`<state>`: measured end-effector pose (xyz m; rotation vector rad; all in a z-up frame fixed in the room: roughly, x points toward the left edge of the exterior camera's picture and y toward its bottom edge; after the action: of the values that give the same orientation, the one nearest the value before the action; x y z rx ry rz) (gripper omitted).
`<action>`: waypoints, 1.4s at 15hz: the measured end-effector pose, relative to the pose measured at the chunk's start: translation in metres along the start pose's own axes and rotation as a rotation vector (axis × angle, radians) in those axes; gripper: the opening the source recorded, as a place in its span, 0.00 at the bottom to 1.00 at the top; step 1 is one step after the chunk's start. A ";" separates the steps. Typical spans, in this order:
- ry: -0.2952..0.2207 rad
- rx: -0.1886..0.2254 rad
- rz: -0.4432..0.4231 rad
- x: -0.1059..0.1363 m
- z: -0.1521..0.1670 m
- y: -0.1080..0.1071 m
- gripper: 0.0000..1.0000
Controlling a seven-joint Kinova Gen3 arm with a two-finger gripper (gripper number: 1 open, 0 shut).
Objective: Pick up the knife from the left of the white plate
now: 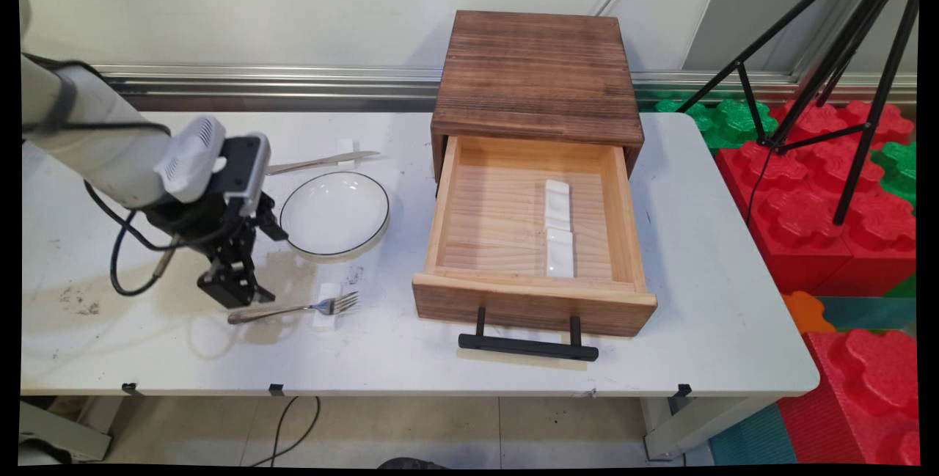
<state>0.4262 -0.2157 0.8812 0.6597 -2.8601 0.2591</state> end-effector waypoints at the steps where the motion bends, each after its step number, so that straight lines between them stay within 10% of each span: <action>1: 0.005 0.004 -0.003 0.000 -0.004 -0.001 1.00; 21: 0.037 0.194 -0.183 0.015 -0.053 -0.085 1.00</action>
<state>0.4585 -0.2859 0.9463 0.9355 -2.7381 0.5185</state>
